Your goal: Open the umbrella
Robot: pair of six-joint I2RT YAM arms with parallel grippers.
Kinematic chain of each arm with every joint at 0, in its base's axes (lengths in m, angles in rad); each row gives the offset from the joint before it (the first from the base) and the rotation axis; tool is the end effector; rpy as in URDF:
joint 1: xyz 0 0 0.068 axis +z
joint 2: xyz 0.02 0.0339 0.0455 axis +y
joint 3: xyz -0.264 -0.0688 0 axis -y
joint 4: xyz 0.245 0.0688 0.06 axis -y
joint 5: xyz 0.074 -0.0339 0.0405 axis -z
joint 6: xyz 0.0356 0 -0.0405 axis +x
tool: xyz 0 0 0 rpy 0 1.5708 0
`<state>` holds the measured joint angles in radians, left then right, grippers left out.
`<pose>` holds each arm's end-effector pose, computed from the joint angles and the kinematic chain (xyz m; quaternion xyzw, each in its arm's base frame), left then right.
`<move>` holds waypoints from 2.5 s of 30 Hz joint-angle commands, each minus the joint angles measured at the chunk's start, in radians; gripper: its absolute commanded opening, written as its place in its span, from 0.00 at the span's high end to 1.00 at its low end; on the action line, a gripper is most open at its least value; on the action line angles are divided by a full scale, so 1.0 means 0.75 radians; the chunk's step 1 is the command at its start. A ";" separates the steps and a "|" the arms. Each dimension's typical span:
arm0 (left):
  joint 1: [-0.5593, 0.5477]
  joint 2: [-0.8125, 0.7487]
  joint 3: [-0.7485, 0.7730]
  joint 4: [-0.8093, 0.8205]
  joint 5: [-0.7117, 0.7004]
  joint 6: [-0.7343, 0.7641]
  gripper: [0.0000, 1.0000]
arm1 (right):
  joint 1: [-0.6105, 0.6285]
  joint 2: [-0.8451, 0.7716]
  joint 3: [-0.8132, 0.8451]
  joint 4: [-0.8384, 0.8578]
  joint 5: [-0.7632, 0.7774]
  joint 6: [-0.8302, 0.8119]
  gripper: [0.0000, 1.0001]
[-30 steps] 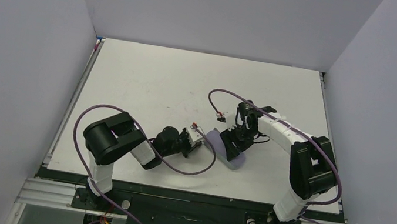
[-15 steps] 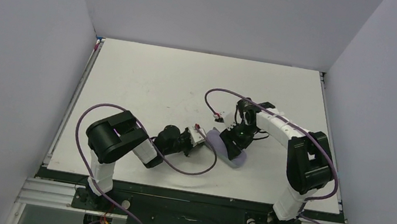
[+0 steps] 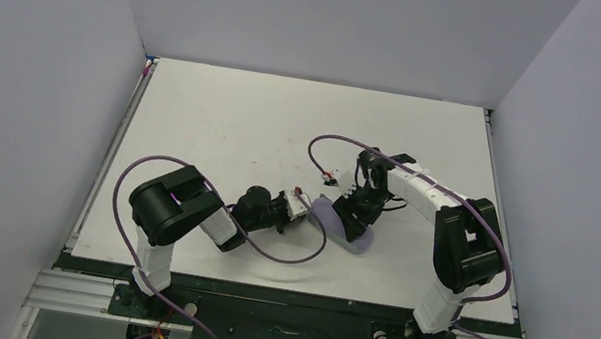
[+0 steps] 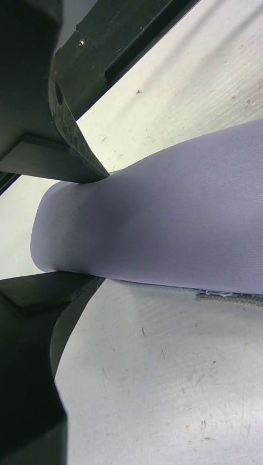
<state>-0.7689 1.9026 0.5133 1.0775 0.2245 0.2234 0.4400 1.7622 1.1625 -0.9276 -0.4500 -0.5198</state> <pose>0.2192 -0.2231 0.0996 0.4404 0.6750 -0.2448 0.5390 0.2747 0.1465 0.1780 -0.4543 0.8622 0.2220 0.0301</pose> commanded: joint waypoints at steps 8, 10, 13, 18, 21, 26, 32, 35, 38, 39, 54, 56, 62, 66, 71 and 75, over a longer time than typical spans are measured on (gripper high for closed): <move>-0.166 -0.213 -0.171 -0.135 0.156 0.188 1.00 | -0.054 0.116 -0.009 0.177 0.200 0.236 1.00; -0.245 -0.213 -0.139 -0.154 0.124 0.132 1.00 | -0.051 0.102 -0.013 0.223 0.202 0.301 1.00; -0.310 -0.082 0.016 -0.154 0.044 -0.006 1.00 | -0.019 0.087 -0.015 0.259 0.142 0.368 1.00; -0.311 0.102 0.203 -0.167 -0.055 -0.081 1.00 | 0.020 0.072 -0.045 0.303 0.089 0.430 1.00; -0.255 0.046 0.114 -0.024 -0.088 -0.132 1.00 | 0.011 0.063 -0.069 0.301 0.096 0.402 1.00; -0.155 -0.254 -0.127 -0.037 -0.196 -0.243 0.91 | -0.023 0.054 -0.084 0.247 0.094 0.306 1.00; -0.093 -0.326 -0.207 -0.127 -0.325 -0.219 0.50 | -0.032 0.037 -0.112 0.208 0.055 0.256 1.00; -0.085 -0.243 -0.162 -0.066 -0.367 -0.207 0.52 | -0.026 0.032 -0.123 0.197 0.042 0.256 1.00; -0.082 -0.144 -0.089 -0.015 -0.331 -0.177 0.53 | -0.020 0.020 -0.134 0.197 0.034 0.262 1.00; -0.081 -0.099 -0.073 0.020 -0.327 -0.172 0.53 | -0.019 0.015 -0.138 0.198 0.031 0.266 1.00; -0.034 0.093 0.075 0.179 -0.162 -0.072 0.99 | 0.022 0.021 -0.142 0.162 0.070 0.250 1.00; -0.021 0.065 0.047 0.189 -0.129 -0.055 1.00 | 0.016 0.032 -0.139 0.150 0.081 0.233 1.00; 0.032 0.033 0.011 0.168 -0.049 -0.061 1.00 | 0.004 0.047 -0.121 0.135 0.082 0.219 1.00; -0.003 0.025 -0.002 0.179 0.023 -0.018 1.00 | 0.011 0.060 -0.101 0.162 0.067 0.263 1.00; -0.139 0.008 -0.019 0.155 0.116 -0.014 1.00 | 0.026 0.071 -0.085 0.266 0.045 0.418 1.00; -0.291 0.008 -0.020 0.154 0.129 -0.080 1.00 | 0.026 0.074 -0.083 0.343 0.057 0.522 1.00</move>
<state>-0.8764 1.9461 0.5064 1.1755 0.2180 0.2005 0.4408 1.7473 1.1316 -0.7887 -0.4667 -0.2169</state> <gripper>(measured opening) 0.020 0.489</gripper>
